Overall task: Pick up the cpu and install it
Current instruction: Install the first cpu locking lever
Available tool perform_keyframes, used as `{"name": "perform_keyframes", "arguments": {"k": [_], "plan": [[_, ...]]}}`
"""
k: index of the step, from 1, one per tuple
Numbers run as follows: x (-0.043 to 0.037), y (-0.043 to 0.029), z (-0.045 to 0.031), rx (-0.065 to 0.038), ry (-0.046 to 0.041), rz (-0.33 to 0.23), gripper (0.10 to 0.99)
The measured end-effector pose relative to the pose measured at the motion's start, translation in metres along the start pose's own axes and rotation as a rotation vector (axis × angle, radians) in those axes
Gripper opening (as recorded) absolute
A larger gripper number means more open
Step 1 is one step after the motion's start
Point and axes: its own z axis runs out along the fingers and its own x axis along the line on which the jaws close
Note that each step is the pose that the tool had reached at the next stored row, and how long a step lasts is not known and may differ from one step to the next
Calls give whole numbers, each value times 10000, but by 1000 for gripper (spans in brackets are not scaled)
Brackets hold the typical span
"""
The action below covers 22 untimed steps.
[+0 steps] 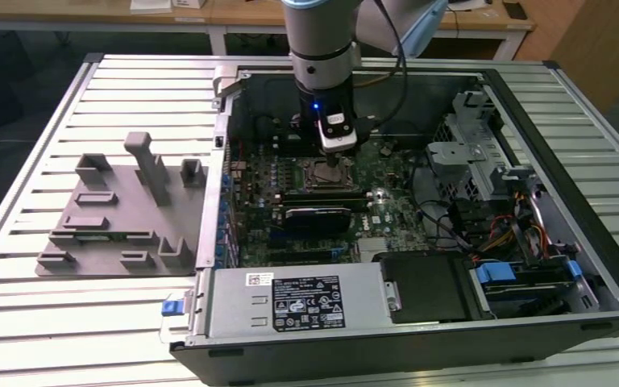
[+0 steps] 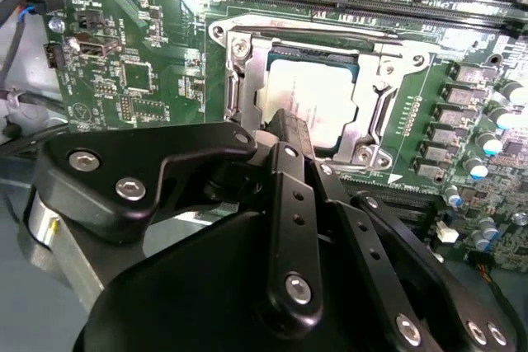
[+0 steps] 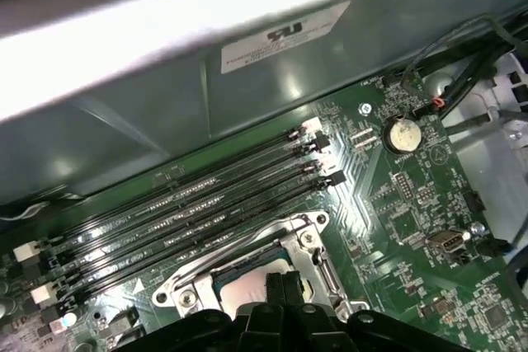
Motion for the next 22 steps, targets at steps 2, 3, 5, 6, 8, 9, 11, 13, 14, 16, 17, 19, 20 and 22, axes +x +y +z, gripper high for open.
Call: {"name": "perform_keyframes", "arguments": {"k": [2,3,5,6,8,9,11,13,14,16,17,19,20,22], "plan": [[-6,4,-28,0,0,0,106],[-7,5,-29,3,-1,0,106],[-7,5,-29,4,-3,0,106],[-7,5,-29,5,-3,0,106],[-7,5,-29,9,-2,-1,106],[-7,5,-29,22,1,-3,106],[-8,5,-28,109,-12,-17,106],[-9,5,-25,246,-23,-40,106],[-10,6,-23,332,-10,-51,106],[-13,7,-19,515,102,-68,106],[-15,8,-17,604,199,-73,106],[-20,10,-13,772,412,-80,106],[-22,11,-12,842,500,-84,106],[-22,11,-13,858,515,-85,106]]}}
